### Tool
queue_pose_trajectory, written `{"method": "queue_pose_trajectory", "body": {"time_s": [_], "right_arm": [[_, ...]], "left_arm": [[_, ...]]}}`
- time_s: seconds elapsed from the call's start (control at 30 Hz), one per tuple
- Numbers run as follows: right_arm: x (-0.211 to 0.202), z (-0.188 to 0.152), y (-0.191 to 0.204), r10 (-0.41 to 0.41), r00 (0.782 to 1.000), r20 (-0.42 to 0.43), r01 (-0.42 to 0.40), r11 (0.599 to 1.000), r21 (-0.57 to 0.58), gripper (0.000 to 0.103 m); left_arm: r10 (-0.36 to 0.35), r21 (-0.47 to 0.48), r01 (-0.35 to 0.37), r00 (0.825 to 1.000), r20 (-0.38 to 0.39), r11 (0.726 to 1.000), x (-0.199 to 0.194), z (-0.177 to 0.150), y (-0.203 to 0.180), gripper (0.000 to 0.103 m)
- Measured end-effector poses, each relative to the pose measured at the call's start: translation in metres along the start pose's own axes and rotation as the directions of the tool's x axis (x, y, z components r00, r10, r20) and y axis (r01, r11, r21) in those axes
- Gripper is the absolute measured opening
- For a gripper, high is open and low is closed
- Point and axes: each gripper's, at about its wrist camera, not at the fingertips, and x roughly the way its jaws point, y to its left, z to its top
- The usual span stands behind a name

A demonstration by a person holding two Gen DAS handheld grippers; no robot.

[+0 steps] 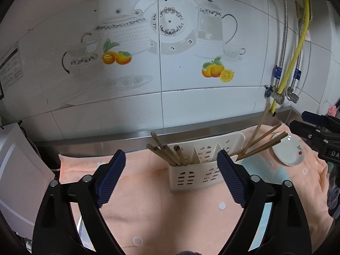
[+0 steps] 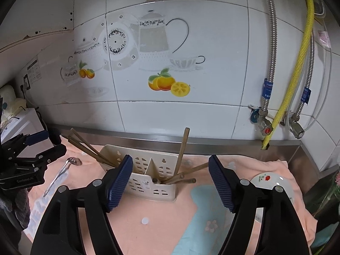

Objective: Organize utensils

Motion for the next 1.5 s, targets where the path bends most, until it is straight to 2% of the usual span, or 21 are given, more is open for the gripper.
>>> {"method": "queue_pose_trajectory", "body": {"time_s": [0.3,0.5,0.8,1.3,1.5], "right_arm": [[-0.024,-0.008,0.004,-0.002,1.0,0.017,0.002,1.0,-0.011,0.077],[-0.038,-0.018,0.006,-0.005,1.0,0.031,0.006,1.0,-0.018,0.081],[-0.053,-0.048,0.008,-0.023,0.999,0.026,0.023,1.0,-0.02,0.087],[-0.066,-0.101,0.016,-0.015,1.0,-0.015,0.015,1.0,-0.007,0.09],[-0.078,-0.12,0.026,-0.014,1.0,-0.003,0.014,1.0,-0.018,0.091]], "left_arm": [[0.015,0.0,-0.015,1.0,0.02,1.0,-0.023,-0.009,0.001,0.096],[0.02,0.01,-0.02,1.0,0.023,1.0,-0.038,-0.019,-0.001,0.098],[0.019,0.013,-0.019,0.999,0.03,1.0,-0.056,-0.04,-0.002,0.098],[0.02,0.024,-0.02,1.0,0.004,1.0,-0.074,-0.083,-0.004,0.098],[0.007,0.031,-0.007,1.0,-0.002,1.0,-0.083,-0.102,-0.009,0.098]]}}
